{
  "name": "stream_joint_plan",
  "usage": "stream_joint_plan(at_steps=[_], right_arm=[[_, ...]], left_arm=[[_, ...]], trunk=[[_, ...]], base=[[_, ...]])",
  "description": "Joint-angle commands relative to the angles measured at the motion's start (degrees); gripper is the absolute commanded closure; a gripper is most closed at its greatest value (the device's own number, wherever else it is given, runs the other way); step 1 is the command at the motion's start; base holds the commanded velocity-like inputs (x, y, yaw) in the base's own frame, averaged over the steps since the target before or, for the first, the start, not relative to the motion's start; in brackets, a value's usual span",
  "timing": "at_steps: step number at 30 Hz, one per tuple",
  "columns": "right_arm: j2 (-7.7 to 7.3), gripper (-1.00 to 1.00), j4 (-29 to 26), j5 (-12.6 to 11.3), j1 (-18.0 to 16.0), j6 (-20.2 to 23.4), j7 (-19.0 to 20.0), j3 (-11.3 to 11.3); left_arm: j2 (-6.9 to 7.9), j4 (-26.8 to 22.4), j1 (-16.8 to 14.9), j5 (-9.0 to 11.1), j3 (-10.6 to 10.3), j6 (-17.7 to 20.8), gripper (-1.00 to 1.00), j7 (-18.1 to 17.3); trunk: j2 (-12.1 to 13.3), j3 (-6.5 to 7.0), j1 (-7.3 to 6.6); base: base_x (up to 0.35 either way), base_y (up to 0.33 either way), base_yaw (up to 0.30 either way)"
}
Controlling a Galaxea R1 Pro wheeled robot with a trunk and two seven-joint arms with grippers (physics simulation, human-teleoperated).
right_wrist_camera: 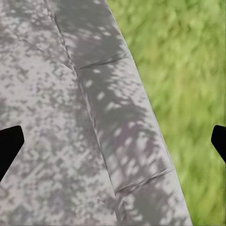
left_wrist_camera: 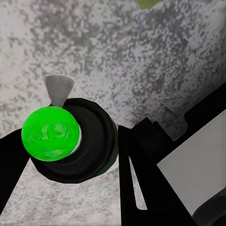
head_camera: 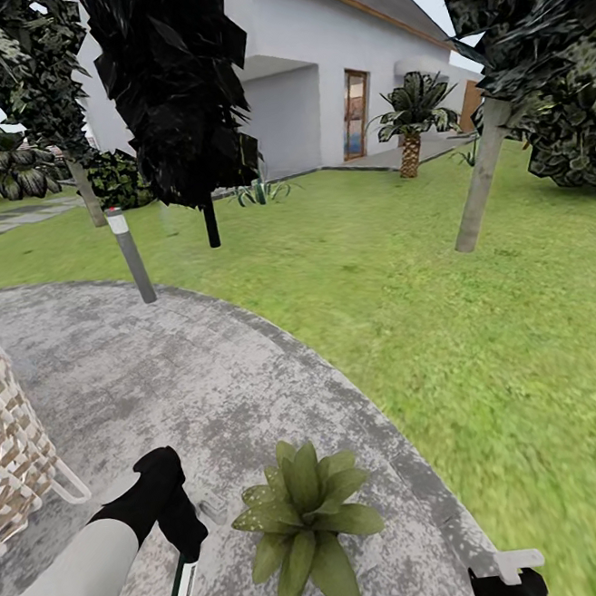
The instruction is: Pick up the pesticide atomizer in the garden and spray insectifuge to fully cover both potted plants in the garden.
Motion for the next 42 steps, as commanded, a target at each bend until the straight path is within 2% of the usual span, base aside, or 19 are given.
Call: stream_joint_plan(at_steps=[1,10,16,42], right_arm=[[-0.03,-1.00,0.1,0.6,-0.1,-0.2,-0.4,-0.3],[0.29,-1.00,0.2,0.6,-0.1,-0.2,-0.4,-0.3],[0.33,-1.00,0.2,0.6,-0.1,-0.2,-0.4,-0.3],[0.31,-1.00,0.2,0.6,-0.1,-0.2,-0.4,-0.3]], left_arm=[[0.05,-0.1,0.0,-0.2,-0.3,0.5,1.00,-0.4],[0.28,0.0,0.0,-0.1,-0.3,0.5,1.00,-0.4],[0.07,0.1,0.0,-0.1,-0.4,0.5,1.00,-0.6],[0.05,0.3,-0.1,-0.2,-0.3,0.5,1.00,-0.6]], trunk=[[0.0,-0.05,-0.01],[0.0,-0.05,-0.01],[0.0,-0.05,-0.01],[0.0,-0.05,-0.01]], base=[[0.003,-0.004,0.003],[0.000,-0.001,0.005],[0.000,-0.030,0.229],[0.019,-0.264,0.277]])
